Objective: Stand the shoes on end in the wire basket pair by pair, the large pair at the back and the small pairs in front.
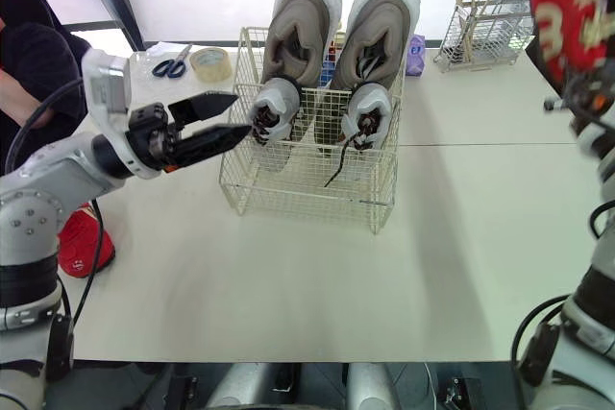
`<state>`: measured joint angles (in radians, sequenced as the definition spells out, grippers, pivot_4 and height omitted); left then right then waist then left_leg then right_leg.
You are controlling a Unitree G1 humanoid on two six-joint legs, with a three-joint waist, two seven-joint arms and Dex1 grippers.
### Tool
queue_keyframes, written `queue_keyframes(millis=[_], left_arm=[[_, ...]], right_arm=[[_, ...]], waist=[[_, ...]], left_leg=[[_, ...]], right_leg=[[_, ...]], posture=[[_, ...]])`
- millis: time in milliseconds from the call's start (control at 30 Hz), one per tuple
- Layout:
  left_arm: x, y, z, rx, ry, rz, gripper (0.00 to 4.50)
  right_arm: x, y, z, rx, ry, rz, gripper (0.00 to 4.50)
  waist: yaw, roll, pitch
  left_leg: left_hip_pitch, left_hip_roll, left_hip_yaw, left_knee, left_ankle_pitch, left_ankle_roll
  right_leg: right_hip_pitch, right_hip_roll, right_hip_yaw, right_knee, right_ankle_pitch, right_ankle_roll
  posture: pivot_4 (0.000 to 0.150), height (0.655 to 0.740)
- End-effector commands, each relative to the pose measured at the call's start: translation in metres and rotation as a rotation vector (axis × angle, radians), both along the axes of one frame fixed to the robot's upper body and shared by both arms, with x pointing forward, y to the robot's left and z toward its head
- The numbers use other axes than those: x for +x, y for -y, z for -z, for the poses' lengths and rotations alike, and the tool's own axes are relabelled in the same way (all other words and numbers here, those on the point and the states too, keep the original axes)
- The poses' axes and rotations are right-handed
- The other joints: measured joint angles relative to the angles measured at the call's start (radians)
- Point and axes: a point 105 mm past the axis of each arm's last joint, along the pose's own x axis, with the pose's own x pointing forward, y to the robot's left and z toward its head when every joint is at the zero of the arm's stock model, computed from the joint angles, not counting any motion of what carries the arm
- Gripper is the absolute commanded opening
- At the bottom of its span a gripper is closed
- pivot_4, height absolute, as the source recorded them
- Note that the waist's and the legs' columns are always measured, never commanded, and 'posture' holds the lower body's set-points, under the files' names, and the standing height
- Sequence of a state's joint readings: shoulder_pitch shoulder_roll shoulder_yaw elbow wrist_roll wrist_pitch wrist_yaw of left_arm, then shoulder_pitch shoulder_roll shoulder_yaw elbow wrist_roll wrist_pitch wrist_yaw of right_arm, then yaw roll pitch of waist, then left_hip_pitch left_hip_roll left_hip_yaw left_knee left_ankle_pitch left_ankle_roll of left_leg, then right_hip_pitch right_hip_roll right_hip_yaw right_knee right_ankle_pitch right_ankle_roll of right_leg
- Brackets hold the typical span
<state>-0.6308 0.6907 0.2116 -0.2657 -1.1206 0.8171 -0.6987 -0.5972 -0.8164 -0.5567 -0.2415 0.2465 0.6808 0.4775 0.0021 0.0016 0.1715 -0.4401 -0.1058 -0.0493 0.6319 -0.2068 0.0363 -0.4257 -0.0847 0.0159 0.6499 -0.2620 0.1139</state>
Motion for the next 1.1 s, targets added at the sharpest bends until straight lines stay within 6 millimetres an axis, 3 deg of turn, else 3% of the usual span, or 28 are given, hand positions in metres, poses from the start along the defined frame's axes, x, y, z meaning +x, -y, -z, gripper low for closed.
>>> queue_keyframes(millis=[33, 100, 200, 267, 367, 600, 1000, 1100], left_arm=[[-0.002, -0.011, -0.028, -0.037, 0.033, 0.033, 4.50], [-0.001, -0.018, -0.036, -0.036, 0.022, 0.044, 4.50], [-0.001, -0.027, -0.045, -0.031, 0.007, 0.056, 4.50], [-0.001, -0.036, -0.052, -0.029, -0.005, 0.057, 4.50], [-0.007, -0.044, -0.061, 0.005, -0.019, 0.066, 4.50], [-0.024, -0.037, -0.065, 0.033, -0.068, 0.133, 4.50], [-0.021, -0.021, -0.029, 0.098, -0.212, 0.171, 4.50], [-0.017, -0.021, -0.028, 0.086, -0.210, 0.165, 3.23]], right_arm=[[-0.018, -0.061, -0.062, -0.348, 0.204, -0.251, 0.00], [-0.023, -0.090, -0.074, -0.517, 0.236, -0.375, 0.00], [-0.030, -0.124, -0.076, -0.700, 0.252, -0.531, 0.00], [-0.035, -0.148, -0.071, -0.815, 0.257, -0.645, 0.00], [-0.038, -0.174, -0.046, -0.983, 0.186, -0.822, 0.00], [-0.031, -0.186, -0.013, -1.119, 0.102, -0.983, 0.00], [-0.025, -0.207, -0.015, -1.210, 0.213, -1.044, 0.00], [-0.026, -0.209, -0.016, -1.233, 0.225, -1.051, 0.00]], waist=[[-0.008, 0.000, 0.000], [-0.014, 0.000, 0.001], [-0.019, -0.001, 0.001], [-0.019, -0.002, 0.001], [-0.017, -0.003, 0.002], [-0.012, -0.004, 0.003], [-0.013, -0.004, 0.003], [-0.012, -0.004, 0.003]], left_leg=[[0.000, 0.000, 0.000, 0.000, 0.000, 0.000], [0.000, 0.000, 0.000, 0.000, 0.000, 0.000], [0.000, 0.001, -0.001, -0.001, 0.000, 0.000], [0.000, 0.000, -0.001, 0.000, 0.001, -0.002], [-0.001, 0.000, -0.001, 0.000, 0.002, -0.004], [-0.001, -0.001, -0.002, 0.001, 0.003, -0.005], [-0.001, -0.001, -0.002, 0.000, 0.004, -0.007], [-0.001, -0.001, -0.002, 0.001, 0.004, -0.007]], right_leg=[[0.000, 0.000, 0.000, 0.000, 0.000, 0.000], [0.000, 0.000, 0.000, 0.000, 0.000, 0.000], [0.000, 0.001, 0.000, -0.002, 0.000, 0.000], [0.000, 0.000, 0.000, -0.001, 0.000, 0.000], [-0.001, 0.000, 0.000, -0.001, 0.000, 0.000], [0.000, -0.001, 0.000, -0.001, 0.000, 0.000], [-0.002, -0.001, 0.000, 0.001, 0.000, 0.000], [-0.002, -0.001, 0.000, 0.001, 0.000, 0.000]], posture=[[0.150, 0.7400], [0.150, 0.7400], [0.150, 0.7400], [0.150, 0.7400], [0.150, 0.7400], [0.150, 0.7400], [0.150, 0.7400], [0.150, 0.7400]])
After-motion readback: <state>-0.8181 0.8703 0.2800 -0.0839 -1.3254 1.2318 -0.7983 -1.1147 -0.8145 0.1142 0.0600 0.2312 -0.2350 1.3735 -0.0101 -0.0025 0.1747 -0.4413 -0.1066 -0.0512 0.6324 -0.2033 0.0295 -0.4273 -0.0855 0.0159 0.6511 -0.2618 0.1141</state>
